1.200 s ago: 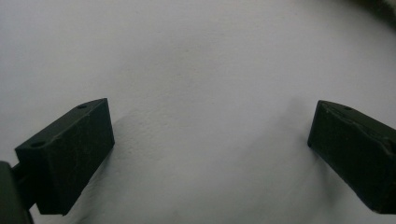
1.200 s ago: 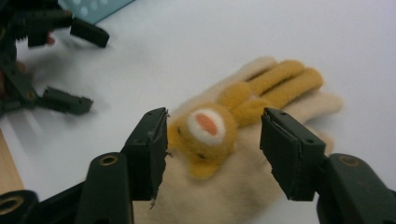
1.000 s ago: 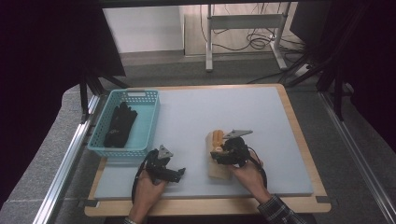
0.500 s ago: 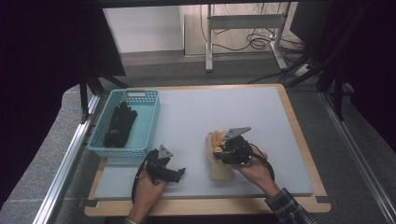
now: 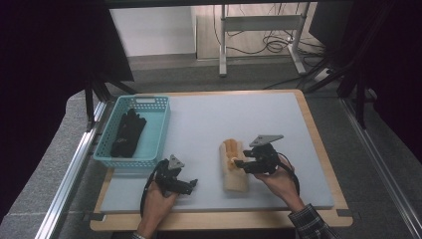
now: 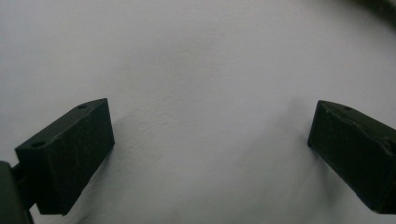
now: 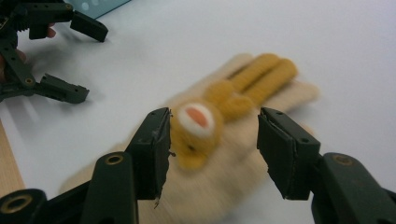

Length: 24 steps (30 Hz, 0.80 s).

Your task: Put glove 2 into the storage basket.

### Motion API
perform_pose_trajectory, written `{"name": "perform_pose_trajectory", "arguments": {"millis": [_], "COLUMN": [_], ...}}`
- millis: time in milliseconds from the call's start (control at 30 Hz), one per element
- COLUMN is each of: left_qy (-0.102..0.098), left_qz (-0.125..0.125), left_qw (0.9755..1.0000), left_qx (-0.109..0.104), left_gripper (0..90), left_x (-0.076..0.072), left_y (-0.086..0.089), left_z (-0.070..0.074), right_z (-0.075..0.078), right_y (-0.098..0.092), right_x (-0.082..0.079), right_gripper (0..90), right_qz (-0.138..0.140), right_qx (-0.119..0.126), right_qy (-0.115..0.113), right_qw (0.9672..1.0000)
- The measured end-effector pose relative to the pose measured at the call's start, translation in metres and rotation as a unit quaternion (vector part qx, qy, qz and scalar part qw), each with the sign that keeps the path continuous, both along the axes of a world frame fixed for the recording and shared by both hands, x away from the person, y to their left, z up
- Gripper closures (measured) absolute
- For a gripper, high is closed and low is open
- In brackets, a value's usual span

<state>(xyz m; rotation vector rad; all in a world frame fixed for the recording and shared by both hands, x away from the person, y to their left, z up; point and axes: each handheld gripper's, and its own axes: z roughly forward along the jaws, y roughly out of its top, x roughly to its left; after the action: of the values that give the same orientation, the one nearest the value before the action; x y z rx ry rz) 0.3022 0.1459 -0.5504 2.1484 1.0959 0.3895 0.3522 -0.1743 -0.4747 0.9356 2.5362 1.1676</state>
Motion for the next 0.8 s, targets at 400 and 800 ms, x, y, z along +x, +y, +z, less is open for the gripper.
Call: {"name": "perform_pose_trajectory", "arguments": {"millis": [400,800], "left_qy": [0.0,-0.004], "left_qz": [0.0,0.01], "left_qw": [1.0,0.9999], "left_qx": [0.0,-0.008], "left_gripper": [0.6,3.2], "left_x": [0.0,-0.001], "left_y": [0.0,0.001], "left_z": [0.0,0.0], "right_z": [-0.036,-0.053], "right_y": [-0.033,-0.023], "right_x": [-0.021,-0.032], "right_gripper": [85.8,88.2], "right_qz": [0.01,0.04], "right_qx": [-0.011,-0.016], "right_qy": [0.03,0.022], "right_qw": [0.9994,0.9988]}}
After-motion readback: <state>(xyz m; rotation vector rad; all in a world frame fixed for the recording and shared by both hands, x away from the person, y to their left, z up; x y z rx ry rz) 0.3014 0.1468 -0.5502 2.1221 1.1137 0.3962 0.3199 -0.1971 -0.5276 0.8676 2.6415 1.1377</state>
